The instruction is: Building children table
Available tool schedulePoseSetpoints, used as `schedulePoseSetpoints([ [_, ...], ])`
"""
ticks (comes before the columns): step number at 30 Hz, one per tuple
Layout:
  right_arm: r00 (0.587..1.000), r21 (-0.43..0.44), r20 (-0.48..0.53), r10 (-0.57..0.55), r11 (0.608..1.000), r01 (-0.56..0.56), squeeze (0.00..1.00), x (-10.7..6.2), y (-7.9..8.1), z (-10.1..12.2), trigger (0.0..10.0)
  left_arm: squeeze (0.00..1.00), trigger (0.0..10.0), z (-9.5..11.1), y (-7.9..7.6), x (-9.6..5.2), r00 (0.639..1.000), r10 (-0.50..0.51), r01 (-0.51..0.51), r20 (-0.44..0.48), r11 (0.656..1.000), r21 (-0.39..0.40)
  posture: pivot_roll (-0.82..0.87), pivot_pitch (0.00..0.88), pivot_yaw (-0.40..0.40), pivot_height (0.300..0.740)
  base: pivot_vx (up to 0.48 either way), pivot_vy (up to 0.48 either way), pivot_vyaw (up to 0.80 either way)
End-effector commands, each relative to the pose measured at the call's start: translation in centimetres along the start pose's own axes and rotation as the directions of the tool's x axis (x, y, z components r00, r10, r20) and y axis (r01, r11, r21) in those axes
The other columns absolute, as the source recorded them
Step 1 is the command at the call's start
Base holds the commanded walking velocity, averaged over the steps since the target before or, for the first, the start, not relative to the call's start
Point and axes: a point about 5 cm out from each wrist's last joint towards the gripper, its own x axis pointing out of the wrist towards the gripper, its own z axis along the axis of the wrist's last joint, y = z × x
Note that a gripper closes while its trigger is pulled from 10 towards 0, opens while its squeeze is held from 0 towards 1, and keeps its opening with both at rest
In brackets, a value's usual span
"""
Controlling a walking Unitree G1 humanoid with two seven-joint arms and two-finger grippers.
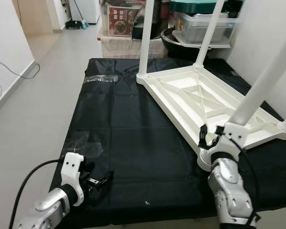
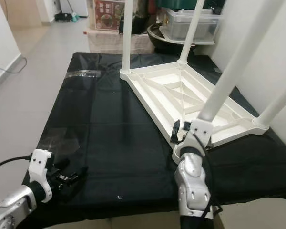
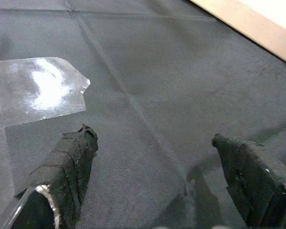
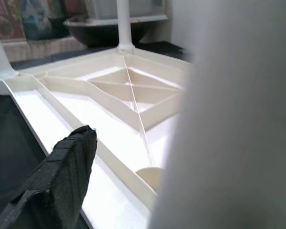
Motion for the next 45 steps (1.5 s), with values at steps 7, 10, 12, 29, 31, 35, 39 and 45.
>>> schedulePoseSetpoints([
  [7,0.998,0.027,0.043,0.034,0.999,-0.036,1.0,0.1,-0.4,1.9,10.0,0.0,10.0,-0.4,-0.4,0.4,1.0,-0.023,0.024,-0.01,1.0,0.004,0.02,0.0,-0.055,0.74,0.0,0.0,0.0],
  [10,0.999,0.029,0.038,0.037,0.999,-0.038,1.0,0.1,-0.4,1.9,10.0,0.0,10.0,-0.4,-0.5,0.4,1.0,-0.025,0.025,-0.011,1.0,0.005,0.02,0.0,-0.055,0.74,0.0,0.0,0.0],
  [12,0.996,0.069,-0.07,0.054,0.996,-0.049,1.0,0.3,-0.5,0.4,10.0,0.0,10.0,-0.5,-0.5,0.6,1.0,-0.026,0.026,-0.011,1.0,0.005,0.03,0.0,-0.058,0.74,0.0,0.0,0.0],
  [29,0.87,0.32,-0.474,0.136,0.947,0.026,0.0,0.5,0.6,-4.3,10.0,0.0,10.0,0.1,0.7,0.3,0.998,0.06,-0.061,0.024,0.998,0.009,0.05,0.0,-0.067,0.74,0.0,0.0,0.0],
  [31,0.862,0.339,-0.481,0.16,0.94,0.015,0.03,0.4,1.3,-4.1,10.0,0.0,10.0,0.3,0.9,0.3,0.996,0.077,-0.077,0.039,0.997,0.008,0.05,0.0,-0.066,0.74,0.0,0.0,0.0],
  [35,0.853,0.349,-0.488,0.184,0.937,-0.003,0.0,0.3,1.9,-4.0,10.0,0.0,10.0,0.5,1.0,0.4,0.995,0.089,-0.089,0.048,0.996,0.01,0.05,0.0,-0.064,0.74,0.0,0.0,0.0],
  [39,0.855,0.333,-0.469,0.222,0.941,-0.062,0.0,0.3,2.8,-3.6,10.0,0.0,10.0,0.6,1.5,0.6,0.99,0.129,-0.13,0.056,0.991,0.017,0.05,0.0,-0.064,0.74,0.0,0.0,0.0],
  [45,0.871,0.259,-0.417,0.259,0.953,-0.159,0.0,0.3,3.6,-2.6,10.0,0.0,10.0,0.8,2.0,0.7,0.982,0.175,-0.177,0.074,0.984,0.02,0.05,0.0,-0.071,0.74,0.0,0.0,0.0],
])
